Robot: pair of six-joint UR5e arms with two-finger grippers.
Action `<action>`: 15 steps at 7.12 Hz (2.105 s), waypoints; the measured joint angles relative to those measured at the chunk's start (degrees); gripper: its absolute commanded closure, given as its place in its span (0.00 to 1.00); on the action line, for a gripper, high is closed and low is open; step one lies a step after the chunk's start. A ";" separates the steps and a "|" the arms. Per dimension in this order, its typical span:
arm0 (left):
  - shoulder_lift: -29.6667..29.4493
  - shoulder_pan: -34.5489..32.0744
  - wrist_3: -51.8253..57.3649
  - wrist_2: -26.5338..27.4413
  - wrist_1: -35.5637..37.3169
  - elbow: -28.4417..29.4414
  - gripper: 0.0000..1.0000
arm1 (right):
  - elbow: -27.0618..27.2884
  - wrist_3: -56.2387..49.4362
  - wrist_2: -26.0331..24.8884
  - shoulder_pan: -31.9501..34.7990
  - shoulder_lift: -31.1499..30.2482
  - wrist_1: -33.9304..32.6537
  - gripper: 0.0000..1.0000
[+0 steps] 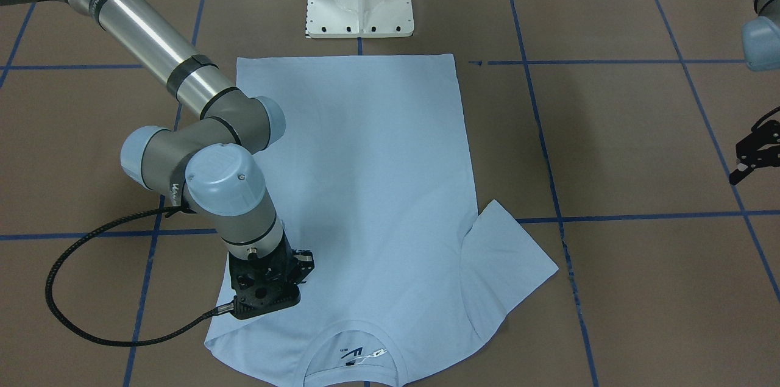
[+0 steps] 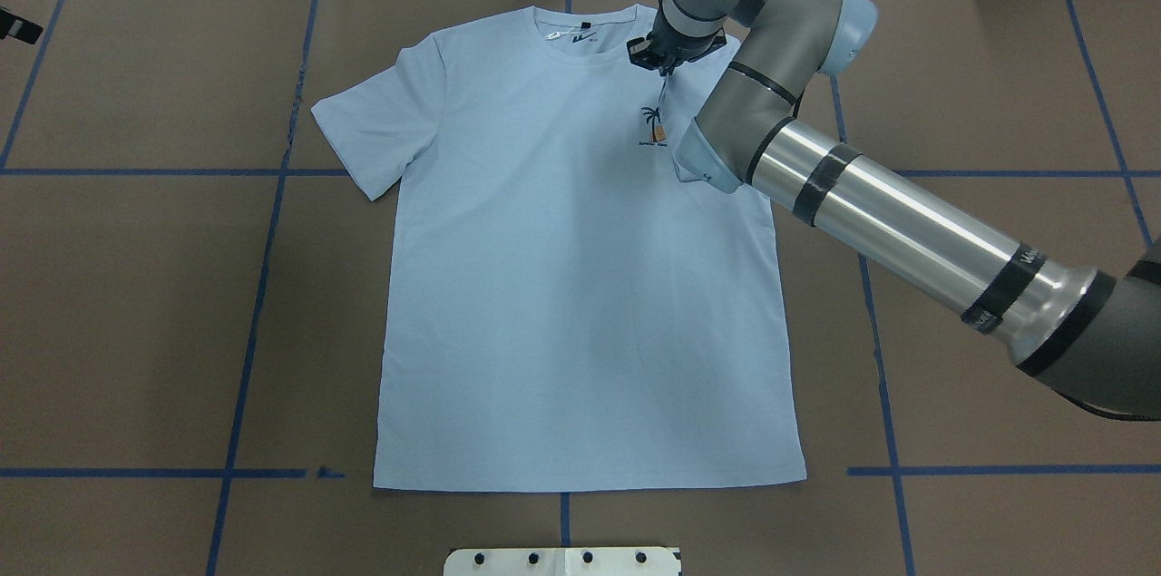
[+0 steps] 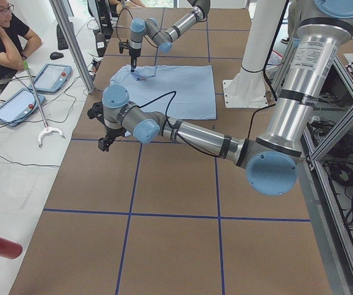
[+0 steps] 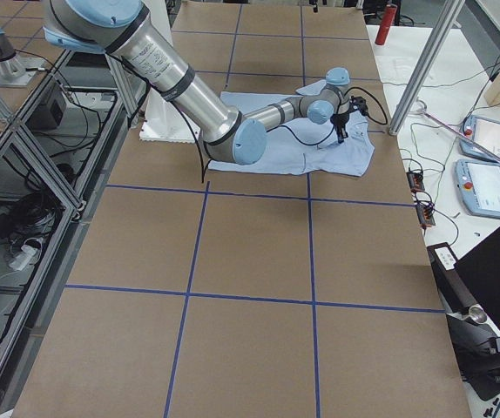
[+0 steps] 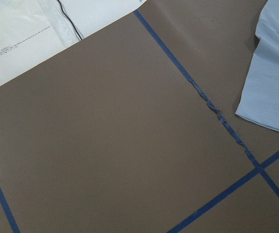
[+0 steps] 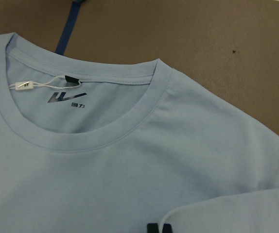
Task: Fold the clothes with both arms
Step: 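Fold the sleeve inward onto the shirt body with the right gripper, then move the left gripper to the other sleeve while the right gripper withdraws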
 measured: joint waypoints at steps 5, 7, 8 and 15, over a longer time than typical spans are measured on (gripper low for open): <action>-4.33 1.47 -11.56 1.08 -2.45 3.65 0.00 | 0.18 3.86 2.17 0.27 1.33 0.12 0.00; -6.88 8.96 -28.46 9.63 -8.14 5.01 0.00 | 11.85 5.05 10.07 2.50 -2.47 -13.99 0.00; -7.81 13.81 -37.12 14.47 -10.33 5.40 0.00 | 20.90 4.72 11.93 3.82 -6.65 -22.44 0.00; -16.46 28.55 -59.38 33.87 -25.02 24.15 0.10 | 40.73 -0.97 14.21 7.40 -17.42 -37.88 0.00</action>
